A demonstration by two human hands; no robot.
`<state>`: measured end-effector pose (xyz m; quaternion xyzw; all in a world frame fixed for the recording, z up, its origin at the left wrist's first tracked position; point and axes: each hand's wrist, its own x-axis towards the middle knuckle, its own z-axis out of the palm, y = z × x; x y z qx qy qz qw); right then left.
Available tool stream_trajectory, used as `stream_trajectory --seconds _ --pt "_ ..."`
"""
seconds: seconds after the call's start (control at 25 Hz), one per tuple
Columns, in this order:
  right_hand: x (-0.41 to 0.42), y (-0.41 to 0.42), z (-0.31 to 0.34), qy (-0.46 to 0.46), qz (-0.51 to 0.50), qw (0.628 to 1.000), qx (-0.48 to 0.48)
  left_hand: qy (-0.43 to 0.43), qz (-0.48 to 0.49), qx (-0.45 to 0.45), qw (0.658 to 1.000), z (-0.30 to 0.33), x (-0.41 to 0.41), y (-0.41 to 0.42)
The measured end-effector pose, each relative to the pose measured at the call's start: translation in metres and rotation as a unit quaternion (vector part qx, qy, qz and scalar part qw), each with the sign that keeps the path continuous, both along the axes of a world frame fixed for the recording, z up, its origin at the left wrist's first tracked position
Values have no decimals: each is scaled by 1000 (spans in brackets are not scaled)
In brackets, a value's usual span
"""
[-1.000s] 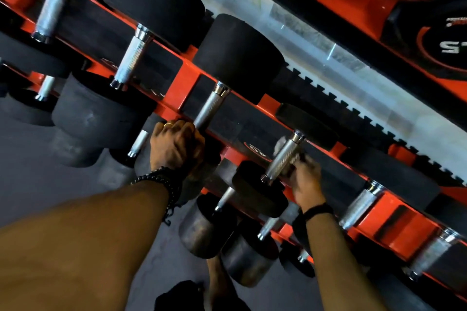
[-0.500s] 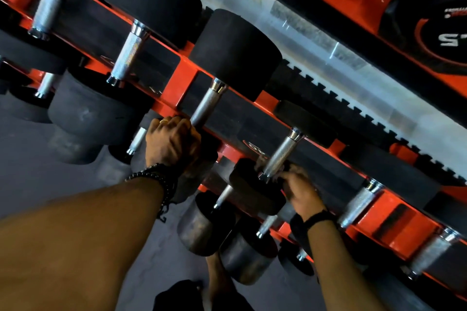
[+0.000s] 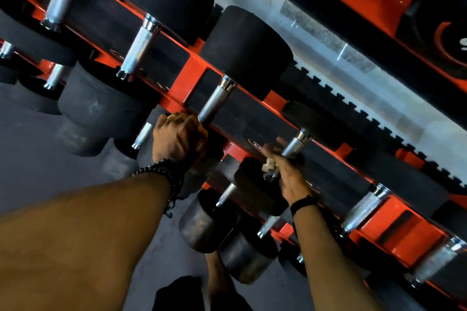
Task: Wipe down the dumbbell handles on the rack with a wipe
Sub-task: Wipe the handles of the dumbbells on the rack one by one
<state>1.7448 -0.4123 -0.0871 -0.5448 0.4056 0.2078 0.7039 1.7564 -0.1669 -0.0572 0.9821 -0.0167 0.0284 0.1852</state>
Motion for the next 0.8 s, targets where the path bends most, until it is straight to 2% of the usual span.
stream_trajectory --seconds 0.12,0.2,0.24,0.32,0.36,0.48,0.56,0.64,0.72,0.8 --pt "-10 2 6 -2 88 982 -164 9 4 3 1000 0 0 0" --pt "-19 0 14 -50 144 942 -298 20 3 1 1000 1 0 0" --pt "-24 -3 16 -93 161 907 -377 23 4 -2 1000 2 1 -1" --pt "-40 -4 22 -195 191 810 -519 13 4 -7 1000 4 1 -2" --pt "-47 -4 25 -236 215 769 -554 4 2 -9 1000 4 1 -2" --pt "-43 -8 25 -312 336 723 -516 7 -4 -11 1000 4 1 -1" --pt "-40 -10 24 -300 429 681 -513 13 -5 -13 1000 4 0 -1" --pt "-41 -10 27 -285 493 663 -486 14 1 -19 1000 5 0 -1" --pt "-35 -15 28 -306 512 635 -491 13 4 -24 1000 6 2 -1" --pt "-11 -26 27 -332 467 630 -524 23 0 -25 999 8 0 -2"
